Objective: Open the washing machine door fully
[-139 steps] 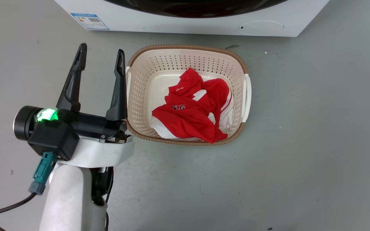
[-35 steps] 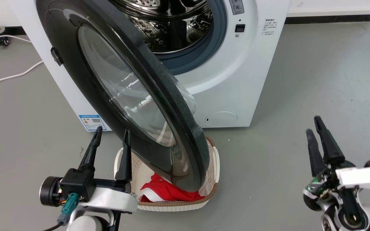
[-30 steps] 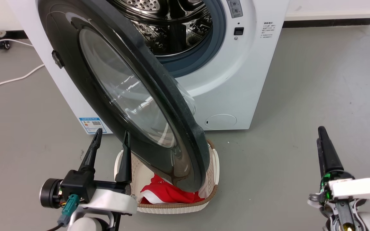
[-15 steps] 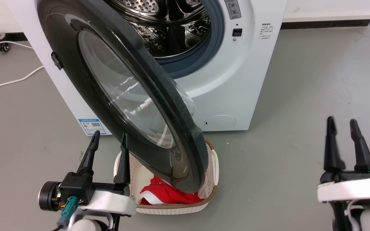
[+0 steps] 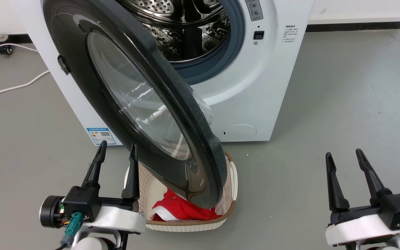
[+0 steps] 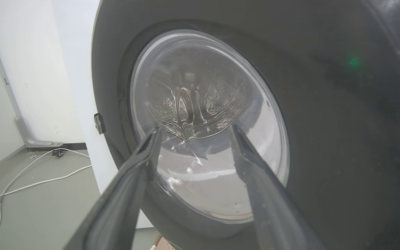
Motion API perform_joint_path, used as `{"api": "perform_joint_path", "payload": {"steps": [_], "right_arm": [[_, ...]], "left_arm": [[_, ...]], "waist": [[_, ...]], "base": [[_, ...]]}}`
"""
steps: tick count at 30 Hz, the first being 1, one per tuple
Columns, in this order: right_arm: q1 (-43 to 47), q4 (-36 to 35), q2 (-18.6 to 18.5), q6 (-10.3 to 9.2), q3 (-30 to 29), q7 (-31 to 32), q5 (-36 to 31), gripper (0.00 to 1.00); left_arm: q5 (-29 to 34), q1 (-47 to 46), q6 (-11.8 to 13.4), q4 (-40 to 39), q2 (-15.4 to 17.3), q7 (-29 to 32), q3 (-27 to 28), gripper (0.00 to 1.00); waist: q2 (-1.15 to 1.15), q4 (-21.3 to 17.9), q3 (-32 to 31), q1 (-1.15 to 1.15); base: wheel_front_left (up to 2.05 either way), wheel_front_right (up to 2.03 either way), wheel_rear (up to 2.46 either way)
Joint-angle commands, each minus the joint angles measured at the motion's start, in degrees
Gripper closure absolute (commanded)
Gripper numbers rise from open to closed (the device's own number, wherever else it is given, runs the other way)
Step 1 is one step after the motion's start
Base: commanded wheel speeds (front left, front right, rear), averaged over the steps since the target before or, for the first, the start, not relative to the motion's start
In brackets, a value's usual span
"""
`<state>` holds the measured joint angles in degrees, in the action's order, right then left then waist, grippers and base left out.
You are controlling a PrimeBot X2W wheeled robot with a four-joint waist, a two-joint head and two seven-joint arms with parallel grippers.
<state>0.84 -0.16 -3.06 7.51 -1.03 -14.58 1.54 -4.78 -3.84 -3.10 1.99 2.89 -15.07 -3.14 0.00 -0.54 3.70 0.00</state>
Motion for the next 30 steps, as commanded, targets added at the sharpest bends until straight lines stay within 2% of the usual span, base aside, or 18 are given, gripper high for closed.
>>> {"api": "perform_joint_path", "payload": {"steps": [1, 18, 20, 21, 22, 30], "right_arm": [[0.63, 0.37, 0.27, -0.04, -0.01, -0.10, 0.38, 0.00], [-0.85, 2.14, 0.29, -0.04, -0.19, -0.58, 1.84, 0.00], [-0.86, 1.99, 0.29, -0.04, -0.16, -0.61, 1.89, 0.00], [-0.88, 1.94, 0.29, -0.04, -0.15, -0.62, 1.97, 0.00], [-0.90, 1.88, 0.29, -0.04, -0.14, -0.62, 1.84, 0.00], [-1.04, 1.81, 0.29, -0.04, 0.05, -0.62, 2.43, 0.00]], "left_arm": [[0.11, 0.23, -0.23, -0.06, -0.02, -0.13, 0.16, 0.00], [0.94, -0.47, -0.75, 0.39, -0.02, -0.13, 0.39, 0.00], [0.74, -0.49, -0.80, 0.36, -0.02, -0.13, 0.38, 0.33], [0.73, -0.54, -0.83, 0.31, -0.02, -0.13, 0.35, 0.95], [0.68, -0.57, -0.83, 0.31, -0.02, -0.13, 0.35, 1.00], [0.05, -0.96, -1.15, 0.03, -0.02, -0.13, 0.31, 1.00]], "waist": [[0.00, -0.02, 0.08, 0.00], [0.00, -0.12, 0.83, 0.00], [0.00, -0.14, 0.93, 0.00], [0.00, -0.15, 1.00, 0.00], [0.00, -0.15, 1.05, 0.00], [0.00, -0.20, 1.45, 0.00]], "base": [[0.00, 0.00, 0.00], [0.00, 0.00, 0.00], [0.00, 0.00, 0.00], [0.00, 0.00, 0.00], [0.00, 0.00, 0.00], [0.00, 0.00, 0.00]]}}
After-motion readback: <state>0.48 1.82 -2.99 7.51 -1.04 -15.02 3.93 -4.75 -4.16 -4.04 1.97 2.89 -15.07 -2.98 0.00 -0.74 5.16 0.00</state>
